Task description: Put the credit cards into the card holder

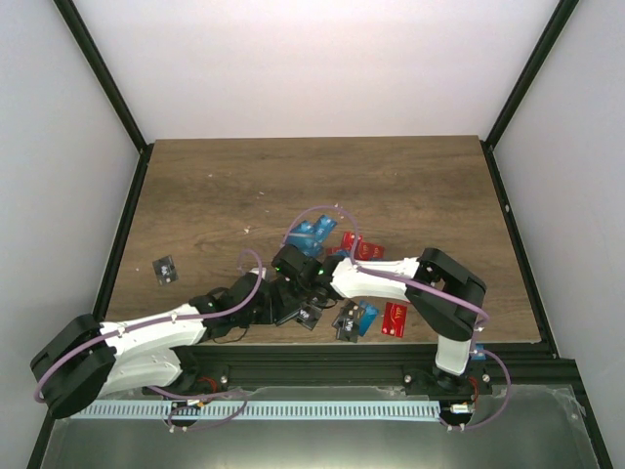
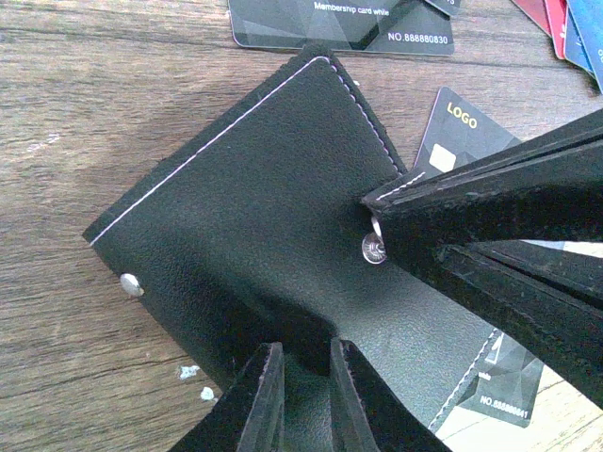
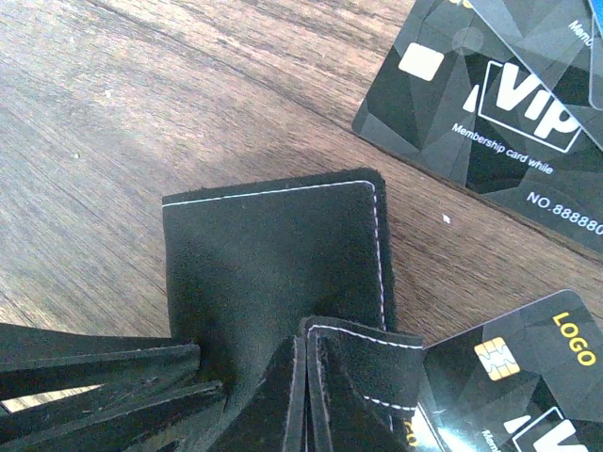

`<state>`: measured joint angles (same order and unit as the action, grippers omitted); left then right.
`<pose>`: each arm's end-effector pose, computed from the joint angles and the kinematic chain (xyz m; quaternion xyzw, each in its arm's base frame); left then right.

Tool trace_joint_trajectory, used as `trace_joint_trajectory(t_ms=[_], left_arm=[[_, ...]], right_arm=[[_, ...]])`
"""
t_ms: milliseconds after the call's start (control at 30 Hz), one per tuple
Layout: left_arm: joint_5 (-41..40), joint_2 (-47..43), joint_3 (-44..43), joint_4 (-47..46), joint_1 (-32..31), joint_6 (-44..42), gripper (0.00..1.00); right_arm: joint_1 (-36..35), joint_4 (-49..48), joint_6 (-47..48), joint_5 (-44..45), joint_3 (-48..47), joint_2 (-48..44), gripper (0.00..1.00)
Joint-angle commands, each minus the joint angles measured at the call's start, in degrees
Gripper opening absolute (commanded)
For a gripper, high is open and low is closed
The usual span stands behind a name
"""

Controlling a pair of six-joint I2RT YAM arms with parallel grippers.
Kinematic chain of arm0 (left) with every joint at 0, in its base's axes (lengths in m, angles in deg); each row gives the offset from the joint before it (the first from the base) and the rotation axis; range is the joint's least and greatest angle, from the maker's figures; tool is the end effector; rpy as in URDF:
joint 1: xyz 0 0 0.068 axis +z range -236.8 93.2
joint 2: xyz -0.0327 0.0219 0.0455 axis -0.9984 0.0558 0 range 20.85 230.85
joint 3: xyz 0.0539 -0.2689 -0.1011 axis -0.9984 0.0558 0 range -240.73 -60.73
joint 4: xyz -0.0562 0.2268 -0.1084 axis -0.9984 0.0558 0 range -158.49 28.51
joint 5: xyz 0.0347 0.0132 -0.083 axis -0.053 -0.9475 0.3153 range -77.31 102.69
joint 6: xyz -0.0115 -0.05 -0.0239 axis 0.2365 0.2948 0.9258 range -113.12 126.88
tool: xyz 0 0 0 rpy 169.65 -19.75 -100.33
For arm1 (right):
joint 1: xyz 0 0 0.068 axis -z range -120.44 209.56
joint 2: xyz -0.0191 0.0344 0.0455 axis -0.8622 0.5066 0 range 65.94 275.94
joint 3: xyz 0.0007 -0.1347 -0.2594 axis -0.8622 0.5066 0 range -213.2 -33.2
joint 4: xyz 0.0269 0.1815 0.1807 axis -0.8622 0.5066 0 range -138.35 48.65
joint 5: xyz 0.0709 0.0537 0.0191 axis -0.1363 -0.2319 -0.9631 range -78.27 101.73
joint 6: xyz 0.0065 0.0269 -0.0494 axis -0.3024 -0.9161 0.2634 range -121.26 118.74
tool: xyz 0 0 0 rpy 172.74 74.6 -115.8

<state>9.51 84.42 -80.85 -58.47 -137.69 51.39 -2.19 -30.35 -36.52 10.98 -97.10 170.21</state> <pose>0.1135 -0.1363 0.1546 0.0441 0.9483 -0.2140 0.2303 0.1757 0.3278 0.1818 -0.2222 0.9361 0.2083 0.1758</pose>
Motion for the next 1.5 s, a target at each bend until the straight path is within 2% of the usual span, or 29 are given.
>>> trace_joint_trajectory(t_ms=[0,800,1133,1467], left_arm=[[-0.6,1.03,0.96,-0.3,0.35,-0.91,0.16],[-0.25,1.19,0.88,-0.75,0.31,-1.62,0.16],[0.68,1.26,1.8,-2.44,0.32,-1.72,0.16],[1.6,0.86,2.69,-4.13,0.34,-1.96,0.16]], right_arm=[[-0.51,4.16,0.92,1.2,1.08,-1.23,0.01],[-2.74,0.88,-0.74,-3.42,1.41,2.93,0.01],[-4.44,4.32,-1.23,-0.16,-0.02,6.98,0.01],[-7.88,7.0,-3.14,-0.81,-1.83,12.16,0.01]])
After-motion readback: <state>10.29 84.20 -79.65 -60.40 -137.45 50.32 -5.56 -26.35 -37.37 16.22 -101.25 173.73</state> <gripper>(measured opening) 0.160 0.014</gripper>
